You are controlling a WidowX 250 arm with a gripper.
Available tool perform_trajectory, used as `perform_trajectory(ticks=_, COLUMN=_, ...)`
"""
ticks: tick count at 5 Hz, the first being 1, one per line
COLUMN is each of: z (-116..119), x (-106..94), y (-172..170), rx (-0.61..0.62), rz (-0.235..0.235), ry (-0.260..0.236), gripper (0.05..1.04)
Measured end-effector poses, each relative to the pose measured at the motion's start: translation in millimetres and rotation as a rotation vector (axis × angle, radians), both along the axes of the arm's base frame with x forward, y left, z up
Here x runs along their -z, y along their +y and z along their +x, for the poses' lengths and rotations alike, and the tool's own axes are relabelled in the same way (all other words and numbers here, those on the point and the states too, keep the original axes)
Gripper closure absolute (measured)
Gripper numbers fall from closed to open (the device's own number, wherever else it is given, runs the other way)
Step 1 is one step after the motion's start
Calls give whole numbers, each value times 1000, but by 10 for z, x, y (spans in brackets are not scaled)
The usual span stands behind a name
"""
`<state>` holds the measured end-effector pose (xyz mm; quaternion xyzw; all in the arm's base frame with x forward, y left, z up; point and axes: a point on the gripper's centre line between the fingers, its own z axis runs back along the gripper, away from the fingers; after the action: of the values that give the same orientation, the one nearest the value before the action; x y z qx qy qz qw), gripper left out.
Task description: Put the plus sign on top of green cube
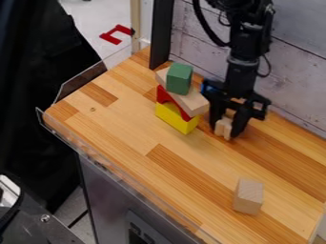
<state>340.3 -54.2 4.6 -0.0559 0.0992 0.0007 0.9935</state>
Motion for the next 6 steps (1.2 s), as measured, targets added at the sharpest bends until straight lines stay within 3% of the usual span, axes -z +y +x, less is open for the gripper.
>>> perform_trajectory(ticks=1, z=-15, x=-392, y=-89, rx=57, rz=21, ry=-58, gripper=623)
perform_trajectory(ticks=2, z=4, x=-650, y=-136, rx=77, rz=35, ry=-128, gripper=623)
perform_trajectory(ticks=4, z=-40, x=-938, y=134, rx=-34, rz=32, ry=-210, gripper=623)
perform_trajectory(ticks=5, z=-116, x=-1132, y=451, rx=-130, rz=51, ry=-234, gripper=623)
perform_trajectory(ticks=6, z=-179, x=-1190, y=645, rx=-191, rz=51, ry=-213, gripper=623)
